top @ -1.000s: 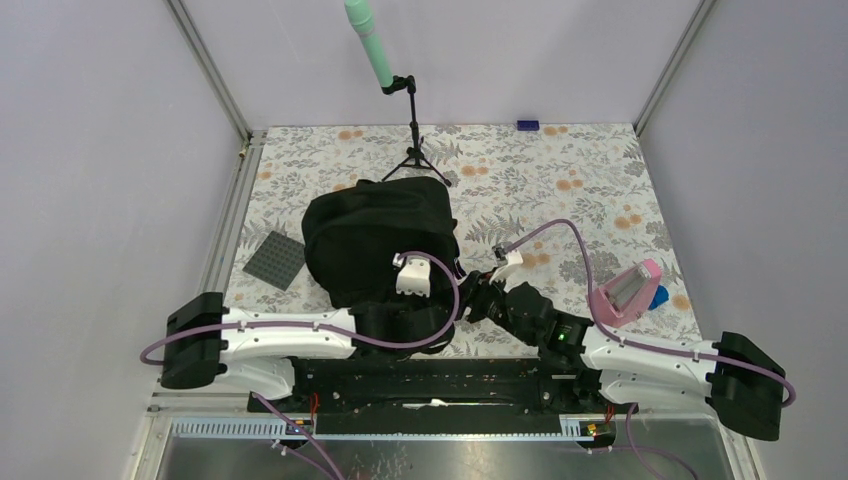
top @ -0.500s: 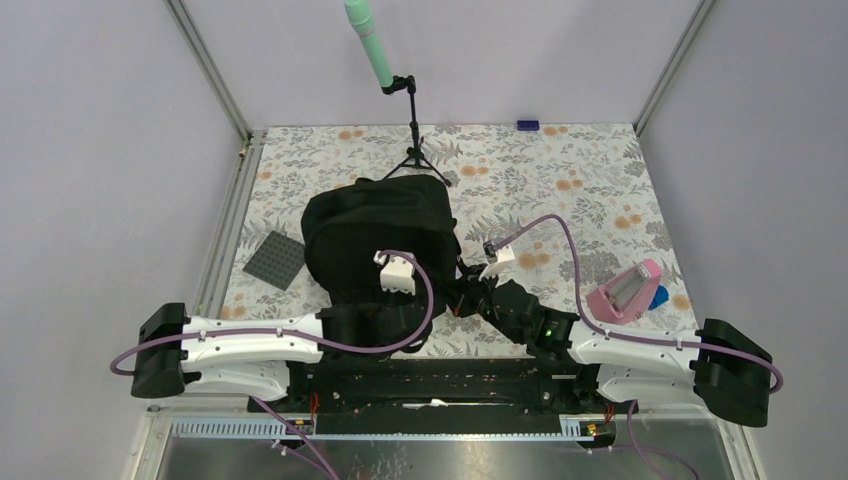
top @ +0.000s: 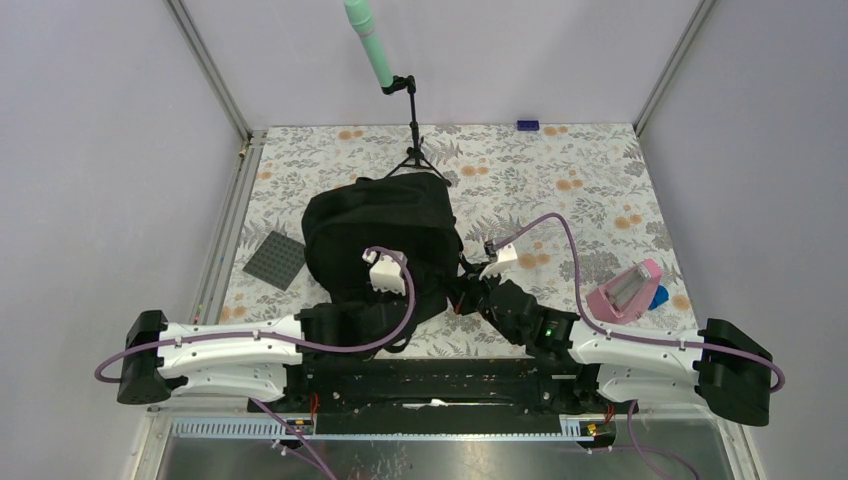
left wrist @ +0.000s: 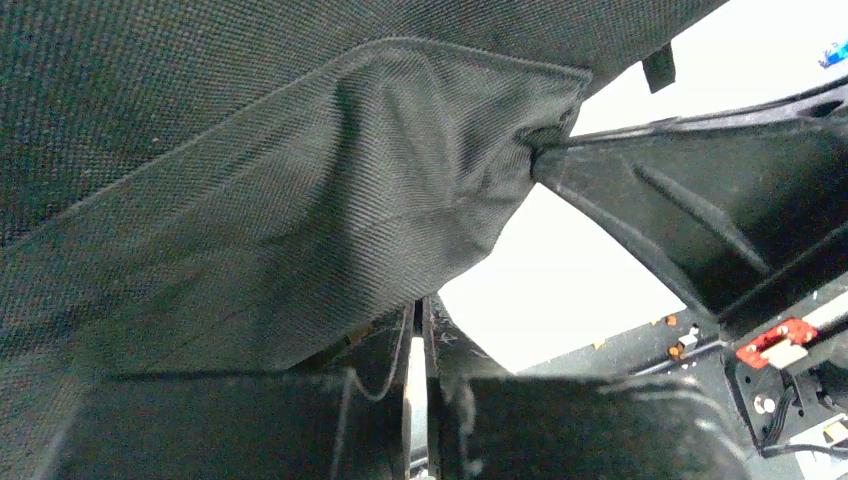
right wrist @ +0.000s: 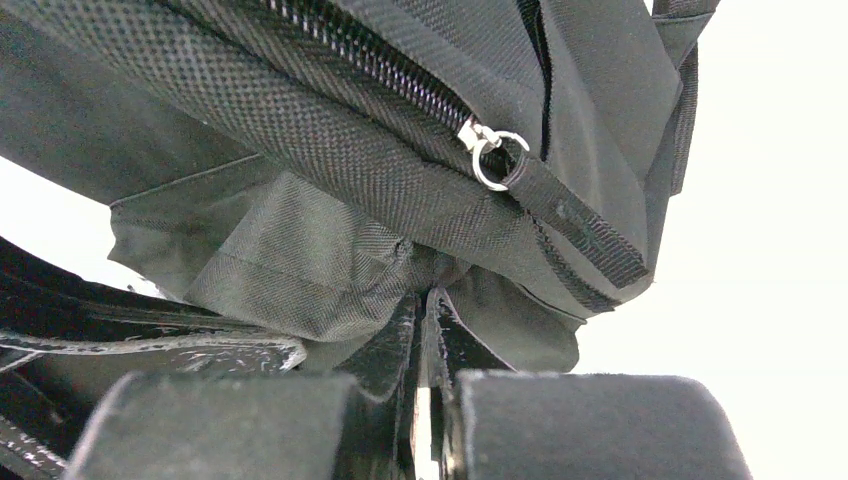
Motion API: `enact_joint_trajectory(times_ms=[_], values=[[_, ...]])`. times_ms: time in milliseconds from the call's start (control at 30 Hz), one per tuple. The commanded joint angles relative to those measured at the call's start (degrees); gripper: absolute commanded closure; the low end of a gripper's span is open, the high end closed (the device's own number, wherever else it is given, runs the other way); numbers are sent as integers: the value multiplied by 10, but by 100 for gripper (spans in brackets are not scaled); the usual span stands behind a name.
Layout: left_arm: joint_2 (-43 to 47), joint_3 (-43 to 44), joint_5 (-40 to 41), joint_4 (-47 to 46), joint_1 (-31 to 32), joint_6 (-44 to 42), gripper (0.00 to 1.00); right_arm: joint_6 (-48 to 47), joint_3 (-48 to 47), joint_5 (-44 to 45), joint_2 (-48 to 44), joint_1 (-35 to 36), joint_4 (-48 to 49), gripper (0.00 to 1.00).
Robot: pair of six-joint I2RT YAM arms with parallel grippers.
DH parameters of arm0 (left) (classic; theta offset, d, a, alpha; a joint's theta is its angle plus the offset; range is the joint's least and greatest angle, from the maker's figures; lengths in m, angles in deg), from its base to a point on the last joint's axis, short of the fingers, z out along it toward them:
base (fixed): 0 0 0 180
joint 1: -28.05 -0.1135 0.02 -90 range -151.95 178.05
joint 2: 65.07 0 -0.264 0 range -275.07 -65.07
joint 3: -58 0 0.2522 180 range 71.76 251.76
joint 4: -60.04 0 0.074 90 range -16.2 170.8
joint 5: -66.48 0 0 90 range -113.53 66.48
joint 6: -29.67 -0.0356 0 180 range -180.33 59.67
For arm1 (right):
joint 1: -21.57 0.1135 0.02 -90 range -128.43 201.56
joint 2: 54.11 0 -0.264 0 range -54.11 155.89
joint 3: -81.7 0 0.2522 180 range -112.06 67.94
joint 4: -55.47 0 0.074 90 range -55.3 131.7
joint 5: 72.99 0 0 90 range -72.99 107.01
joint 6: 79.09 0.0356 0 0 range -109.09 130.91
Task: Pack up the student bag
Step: Zip the student bag at the center of the board.
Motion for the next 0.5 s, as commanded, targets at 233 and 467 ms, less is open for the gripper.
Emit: enact_joint_trajectory(times_ms=[233,467], values=[[57,7,-30,137,-2,23,100,-67,-35,177,7,-14,-35,100],[93,-1,-88,147,-38,-2,100,-89,-44,204,3,-35,-50,100]])
